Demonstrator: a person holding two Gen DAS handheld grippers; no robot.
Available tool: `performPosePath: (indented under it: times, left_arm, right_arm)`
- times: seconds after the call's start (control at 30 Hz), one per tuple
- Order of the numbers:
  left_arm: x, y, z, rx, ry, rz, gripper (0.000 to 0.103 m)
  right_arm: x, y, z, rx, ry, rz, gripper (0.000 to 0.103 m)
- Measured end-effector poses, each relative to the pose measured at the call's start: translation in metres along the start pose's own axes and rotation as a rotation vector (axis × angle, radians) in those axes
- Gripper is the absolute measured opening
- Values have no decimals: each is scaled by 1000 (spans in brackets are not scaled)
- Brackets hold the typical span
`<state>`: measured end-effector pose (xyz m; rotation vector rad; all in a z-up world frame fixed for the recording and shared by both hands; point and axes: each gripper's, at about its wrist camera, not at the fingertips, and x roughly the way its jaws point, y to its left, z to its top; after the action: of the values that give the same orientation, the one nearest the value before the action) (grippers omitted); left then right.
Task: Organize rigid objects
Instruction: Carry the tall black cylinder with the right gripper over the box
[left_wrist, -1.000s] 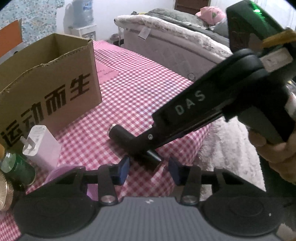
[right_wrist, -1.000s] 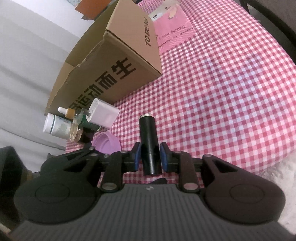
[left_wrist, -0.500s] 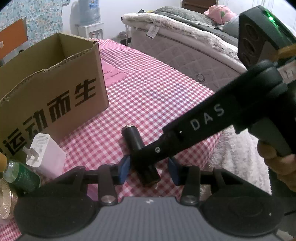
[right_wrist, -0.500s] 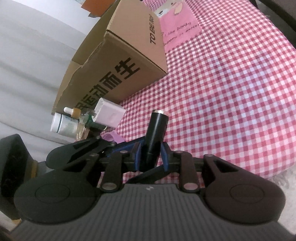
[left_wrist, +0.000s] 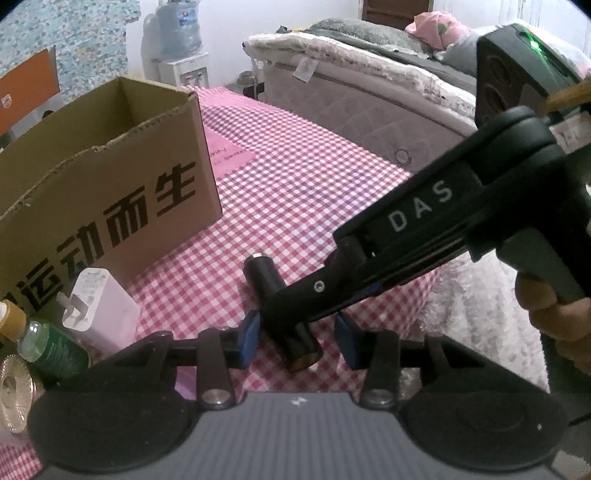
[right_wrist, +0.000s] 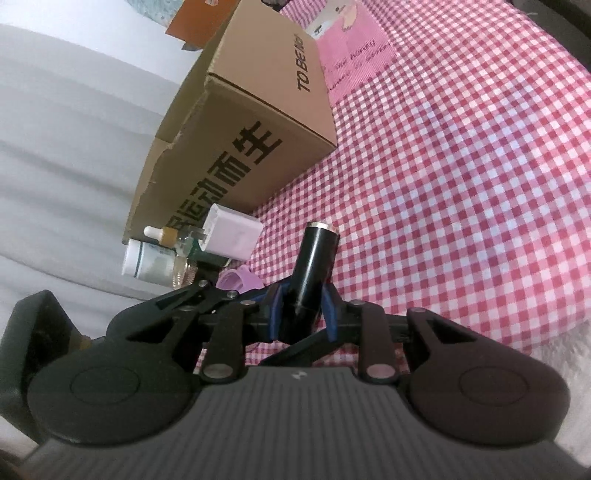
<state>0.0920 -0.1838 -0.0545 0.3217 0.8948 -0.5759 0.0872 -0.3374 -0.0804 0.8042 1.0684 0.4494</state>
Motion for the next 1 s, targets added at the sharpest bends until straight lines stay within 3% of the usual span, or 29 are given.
performPosePath:
  times: [0.5, 0.8, 1.0]
  left_arm:
    - [-58, 7, 10, 6, -156, 33, 45]
    - [-112, 34, 21, -26, -281, 130, 45]
    - [-142, 67, 33, -69, -316, 217, 45]
  right_arm:
    - [-33, 57, 2, -100, -97, 17, 23]
    - [-43, 122, 20, -243, -153, 85, 23]
    - [-22, 171, 48, -334, -145, 151, 23]
